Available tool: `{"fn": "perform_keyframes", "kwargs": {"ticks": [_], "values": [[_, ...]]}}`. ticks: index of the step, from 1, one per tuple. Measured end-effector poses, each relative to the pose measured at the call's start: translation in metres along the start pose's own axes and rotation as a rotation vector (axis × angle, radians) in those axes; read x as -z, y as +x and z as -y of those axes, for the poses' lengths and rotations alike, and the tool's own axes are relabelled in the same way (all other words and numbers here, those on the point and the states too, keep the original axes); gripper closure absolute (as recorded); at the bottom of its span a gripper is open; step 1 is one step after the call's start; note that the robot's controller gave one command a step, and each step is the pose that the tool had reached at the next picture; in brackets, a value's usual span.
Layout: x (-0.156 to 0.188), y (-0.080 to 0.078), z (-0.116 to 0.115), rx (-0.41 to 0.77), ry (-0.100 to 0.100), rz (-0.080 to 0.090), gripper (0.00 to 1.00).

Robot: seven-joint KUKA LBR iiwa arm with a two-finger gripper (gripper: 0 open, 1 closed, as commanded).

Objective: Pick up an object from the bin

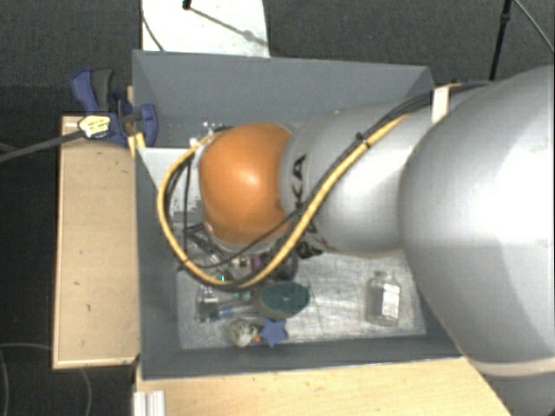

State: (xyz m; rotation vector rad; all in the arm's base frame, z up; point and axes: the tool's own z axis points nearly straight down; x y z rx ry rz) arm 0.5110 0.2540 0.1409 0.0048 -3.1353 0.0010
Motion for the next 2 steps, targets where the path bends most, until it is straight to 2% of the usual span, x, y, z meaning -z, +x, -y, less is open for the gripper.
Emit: {"fn": "perform_keyframes", "kwargs": {"ticks": [1,2], "values": [[-0.066,0.009,0.066,0.066,0.002,0.002,0.00],[-0.070,0.015,0.089,0.314,-0.002,0.011,0.00]]}}
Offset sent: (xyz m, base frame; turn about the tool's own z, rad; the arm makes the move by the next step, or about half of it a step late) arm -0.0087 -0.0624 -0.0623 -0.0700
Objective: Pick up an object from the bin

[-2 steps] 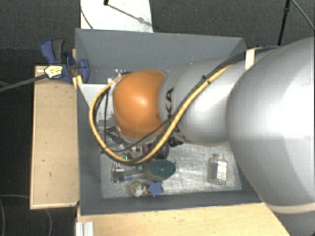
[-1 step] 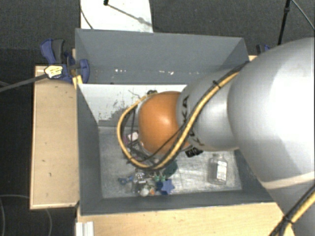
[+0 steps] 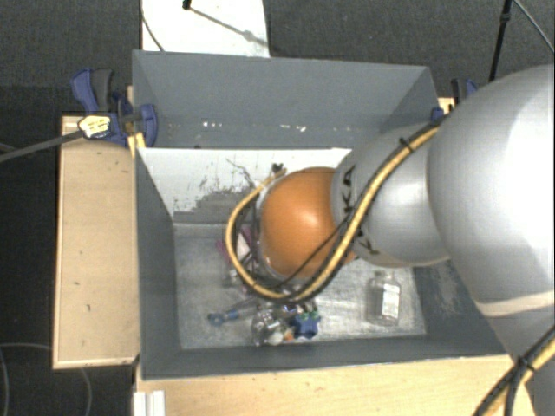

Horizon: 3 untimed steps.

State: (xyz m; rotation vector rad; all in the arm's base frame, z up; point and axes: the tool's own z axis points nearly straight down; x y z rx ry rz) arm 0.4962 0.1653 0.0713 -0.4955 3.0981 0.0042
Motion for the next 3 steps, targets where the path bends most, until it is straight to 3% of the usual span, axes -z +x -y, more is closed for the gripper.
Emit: {"fn": "perform_keyframes", "kwargs": {"ticks": [1,2,3], "values": [[0.002,-0.001,0.000,-0.009,-0.001,0.004,1.00],[0.001,-0.001,0.000,-0.015,-0.001,0.003,1.00],[0.100,-0.029,0.104,-0.102,0.007,0.008,1.00]]}}
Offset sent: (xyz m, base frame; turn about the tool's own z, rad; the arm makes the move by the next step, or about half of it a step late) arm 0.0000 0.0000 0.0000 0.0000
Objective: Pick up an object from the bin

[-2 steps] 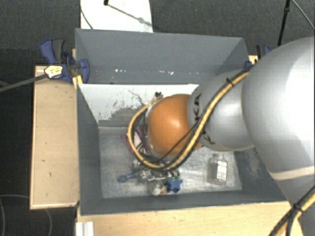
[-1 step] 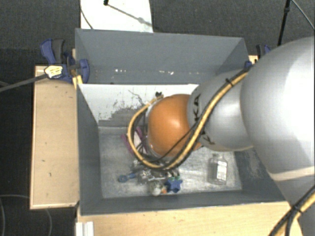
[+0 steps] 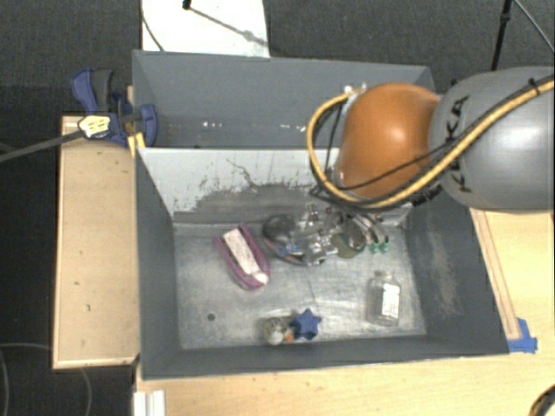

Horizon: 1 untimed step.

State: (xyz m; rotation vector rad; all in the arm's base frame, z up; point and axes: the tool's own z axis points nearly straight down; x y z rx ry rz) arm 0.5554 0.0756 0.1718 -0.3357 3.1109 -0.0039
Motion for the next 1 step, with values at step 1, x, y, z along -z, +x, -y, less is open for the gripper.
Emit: {"fn": "perform_keyframes", "kwargs": {"ticks": [1], "values": [[0.2110,0.0022,0.0029,-0.024,-0.002,0.002,1.00]]}}
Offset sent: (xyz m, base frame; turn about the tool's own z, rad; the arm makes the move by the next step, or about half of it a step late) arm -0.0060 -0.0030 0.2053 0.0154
